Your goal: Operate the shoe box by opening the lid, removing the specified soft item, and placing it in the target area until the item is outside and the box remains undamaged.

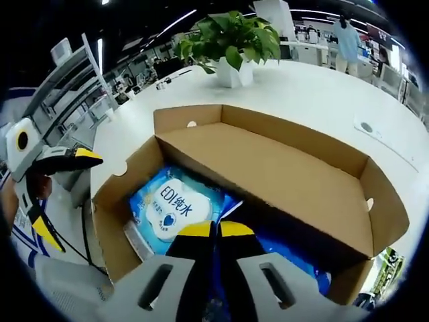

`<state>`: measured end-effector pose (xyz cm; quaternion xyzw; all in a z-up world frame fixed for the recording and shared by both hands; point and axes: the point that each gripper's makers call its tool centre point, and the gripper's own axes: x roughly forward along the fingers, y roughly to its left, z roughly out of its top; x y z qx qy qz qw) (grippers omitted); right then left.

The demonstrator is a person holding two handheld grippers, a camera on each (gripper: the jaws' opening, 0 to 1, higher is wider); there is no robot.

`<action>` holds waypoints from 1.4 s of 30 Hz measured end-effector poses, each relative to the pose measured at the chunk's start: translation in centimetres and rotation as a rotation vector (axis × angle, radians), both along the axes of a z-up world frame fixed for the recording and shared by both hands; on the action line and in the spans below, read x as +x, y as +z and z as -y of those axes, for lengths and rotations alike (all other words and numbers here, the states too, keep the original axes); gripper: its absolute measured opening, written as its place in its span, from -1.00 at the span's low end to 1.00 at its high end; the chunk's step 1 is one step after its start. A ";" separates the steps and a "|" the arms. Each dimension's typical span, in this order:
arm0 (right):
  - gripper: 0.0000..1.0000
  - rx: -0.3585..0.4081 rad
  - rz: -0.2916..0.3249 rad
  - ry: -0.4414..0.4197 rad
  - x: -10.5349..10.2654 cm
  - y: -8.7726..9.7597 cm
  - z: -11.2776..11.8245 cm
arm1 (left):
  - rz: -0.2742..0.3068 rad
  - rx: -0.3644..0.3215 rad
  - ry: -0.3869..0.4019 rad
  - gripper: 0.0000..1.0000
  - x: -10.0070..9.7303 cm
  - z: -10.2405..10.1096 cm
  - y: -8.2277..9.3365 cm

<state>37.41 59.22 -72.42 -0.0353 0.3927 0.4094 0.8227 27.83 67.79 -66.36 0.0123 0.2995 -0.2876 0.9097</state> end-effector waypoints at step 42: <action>-1.00 0.006 0.076 -0.128 -0.5 2.5 8.0 | -0.211 0.049 -0.010 -0.13 3.9 3.3 -4.2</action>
